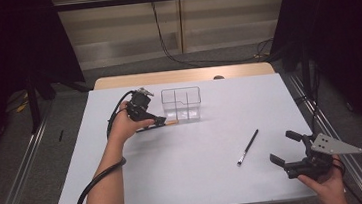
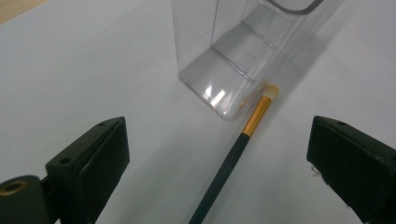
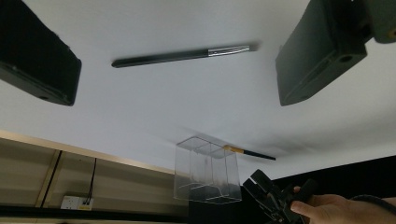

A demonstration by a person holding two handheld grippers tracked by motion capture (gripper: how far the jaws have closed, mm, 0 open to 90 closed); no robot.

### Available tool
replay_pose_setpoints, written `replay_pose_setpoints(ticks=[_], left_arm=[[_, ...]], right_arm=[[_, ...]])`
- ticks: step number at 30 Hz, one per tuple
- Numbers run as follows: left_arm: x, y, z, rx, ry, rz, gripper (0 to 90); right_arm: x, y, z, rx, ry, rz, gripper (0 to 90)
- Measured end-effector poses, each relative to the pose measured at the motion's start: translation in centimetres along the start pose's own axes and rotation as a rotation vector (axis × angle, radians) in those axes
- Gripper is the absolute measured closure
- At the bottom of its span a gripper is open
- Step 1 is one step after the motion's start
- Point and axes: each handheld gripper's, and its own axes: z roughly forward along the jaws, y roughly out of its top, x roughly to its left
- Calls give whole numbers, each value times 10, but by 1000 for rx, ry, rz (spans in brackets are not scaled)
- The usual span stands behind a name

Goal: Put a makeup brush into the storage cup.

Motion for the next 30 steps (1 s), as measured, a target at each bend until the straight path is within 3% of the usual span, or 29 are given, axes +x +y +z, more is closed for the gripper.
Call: replay_pose_setpoints(ticks=[6,7,11,21,25,26,28,30], left_arm=[[-5,4,4,39,6,49,78],[-7,4,4,36,3,41,78],[-9,7,6,90,9,90,97],[-7,2,12,132,-1,95,132],[-6,-1,13,130,2,87,190],[-5,-1,13,133,5,104,219],[-5,-2,13,132,-5,101,305],[-5,-2,14,134,-24,110,333]], right_arm=[[-1,0,-1,-4,-1,1,0],[-1,0,-1,-4,-1,1,0],[-1,0,-1,-7,1,3,0],[-1,0,-1,-8,-1,2,0],[-1,1,-1,-12,-3,6,0],[-1,1,-1,-11,-4,3,0],[-2,0,-1,-10,-3,7,0],[-1,0,-1,-9,-4,7,0]])
